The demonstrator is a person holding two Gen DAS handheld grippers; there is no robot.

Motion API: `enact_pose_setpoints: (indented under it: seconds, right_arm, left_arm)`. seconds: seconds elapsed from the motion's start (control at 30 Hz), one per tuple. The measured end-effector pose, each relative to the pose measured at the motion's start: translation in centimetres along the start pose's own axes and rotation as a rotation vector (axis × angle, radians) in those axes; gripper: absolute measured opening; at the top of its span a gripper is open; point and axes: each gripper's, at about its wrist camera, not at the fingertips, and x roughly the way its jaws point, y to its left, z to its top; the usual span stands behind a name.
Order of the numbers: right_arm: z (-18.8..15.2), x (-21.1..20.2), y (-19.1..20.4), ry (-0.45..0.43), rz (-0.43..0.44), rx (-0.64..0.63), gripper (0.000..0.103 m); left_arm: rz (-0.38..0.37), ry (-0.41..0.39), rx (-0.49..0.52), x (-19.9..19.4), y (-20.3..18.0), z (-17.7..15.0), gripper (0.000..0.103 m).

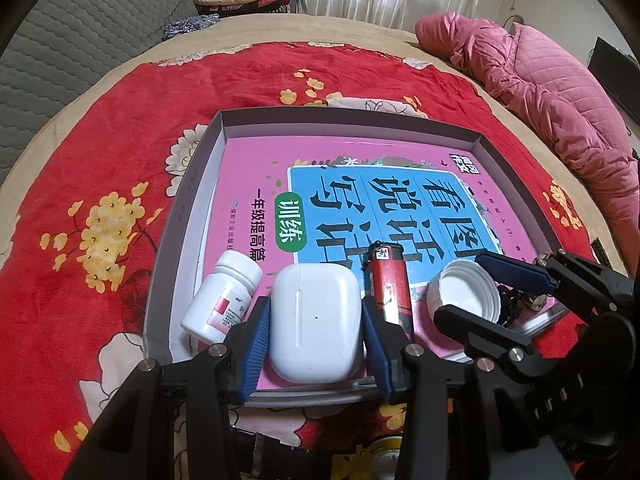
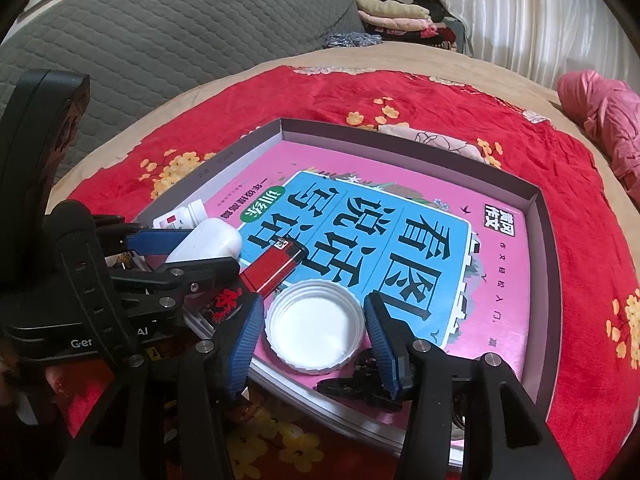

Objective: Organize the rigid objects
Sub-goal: 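Lower the white bottle cap into the box beside the lighter with the right gripper, then open both grippers to release the earbuds case and cap in the box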

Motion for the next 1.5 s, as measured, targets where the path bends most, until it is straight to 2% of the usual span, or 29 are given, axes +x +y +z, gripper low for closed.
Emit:
enact_pose_setpoints:
  seconds: [0.17, 0.5, 1.0, 1.5]
  right_arm:
    - [0.2, -0.2, -0.1, -0.011, 0.0, 0.009, 0.059]
    - [0.7, -1.1, -0.7, -0.065, -0.025, 0.037, 0.061]
    - [0.6, -1.8, -3.5, -0.092, -0.008, 0.194, 0.061]
    - [0.5, -1.8, -3.4, -0.097, -0.016, 0.19, 0.064]
  left_arm:
    - [-0.001, 0.001, 0.0, 0.0, 0.0, 0.0, 0.045]
    - [-0.022, 0.016, -0.002, 0.4, -0.6, 0.6, 0.045]
    - [-0.058, 0.028, -0.028, 0.8, -0.7, 1.4, 0.045]
    - [-0.079, 0.03, -0.042, 0.7, -0.2, 1.2, 0.045]
